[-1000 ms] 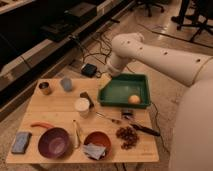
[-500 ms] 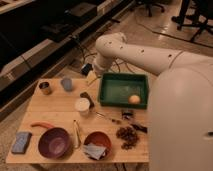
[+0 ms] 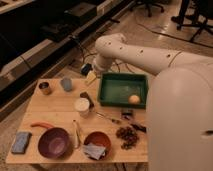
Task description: Place eraser in plastic cup
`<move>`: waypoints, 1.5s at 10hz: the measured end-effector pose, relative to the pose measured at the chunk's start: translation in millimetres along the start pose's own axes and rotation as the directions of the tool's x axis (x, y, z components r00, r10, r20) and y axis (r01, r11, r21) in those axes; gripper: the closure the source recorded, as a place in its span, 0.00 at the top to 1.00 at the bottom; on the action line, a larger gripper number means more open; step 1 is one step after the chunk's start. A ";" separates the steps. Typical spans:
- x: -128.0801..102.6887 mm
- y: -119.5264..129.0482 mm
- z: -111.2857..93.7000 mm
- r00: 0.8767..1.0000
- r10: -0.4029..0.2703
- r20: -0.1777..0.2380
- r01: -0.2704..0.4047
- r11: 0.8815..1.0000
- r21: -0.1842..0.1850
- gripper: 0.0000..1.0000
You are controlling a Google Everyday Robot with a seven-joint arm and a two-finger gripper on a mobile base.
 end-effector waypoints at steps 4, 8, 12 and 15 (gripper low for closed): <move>-24.0 13.5 6.6 1.000 -0.012 0.029 0.013 0.999 -0.030 0.80; -35.3 31.5 38.7 1.000 0.030 0.007 -0.029 0.999 -0.030 0.80; -21.0 32.9 93.8 0.993 0.110 -0.050 -0.110 0.994 0.005 0.80; -20.0 32.4 122.8 0.989 0.125 -0.079 -0.124 0.992 0.019 0.80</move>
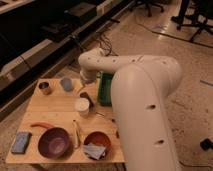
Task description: Place eraser in plastic cup
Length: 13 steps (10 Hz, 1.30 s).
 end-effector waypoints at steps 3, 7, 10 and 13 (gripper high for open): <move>6.8 -1.2 34.9 1.000 -0.002 -0.019 0.001 1.000 -0.022 0.80; 8.5 6.3 61.4 0.999 -0.047 -0.008 0.047 0.998 -0.049 0.80; 3.9 6.8 77.9 0.998 -0.056 -0.027 0.055 0.998 -0.037 0.80; 0.7 9.1 92.1 0.998 -0.047 -0.052 0.045 0.998 -0.039 0.80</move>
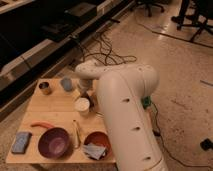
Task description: Place eraser in plastic cup
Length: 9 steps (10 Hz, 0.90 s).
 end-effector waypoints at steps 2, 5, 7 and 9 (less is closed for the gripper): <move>-5.2 1.5 3.4 1.000 0.010 -0.003 -0.010 1.000 -0.025 0.63; -9.0 6.4 4.2 1.000 0.004 -0.001 -0.004 0.996 -0.085 0.36; -11.9 14.1 4.3 0.999 -0.037 -0.009 0.035 0.993 -0.117 0.16; -16.2 31.9 4.8 0.991 -0.116 -0.064 0.105 0.981 -0.163 0.01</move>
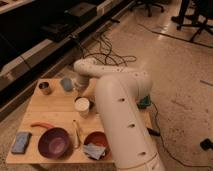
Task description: Place eraser in plastic cup
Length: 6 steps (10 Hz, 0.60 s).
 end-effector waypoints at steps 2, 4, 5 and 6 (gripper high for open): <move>-5.6 13.9 -0.9 0.993 -0.069 -0.090 0.065 0.997 -0.050 0.00; -2.4 9.3 -8.6 0.986 -0.110 -0.123 0.106 0.994 -0.040 0.14; 0.9 5.5 -12.0 0.984 -0.129 -0.126 0.125 0.991 -0.044 0.24; 2.2 4.9 -16.1 0.980 -0.153 -0.127 0.149 0.988 -0.043 0.34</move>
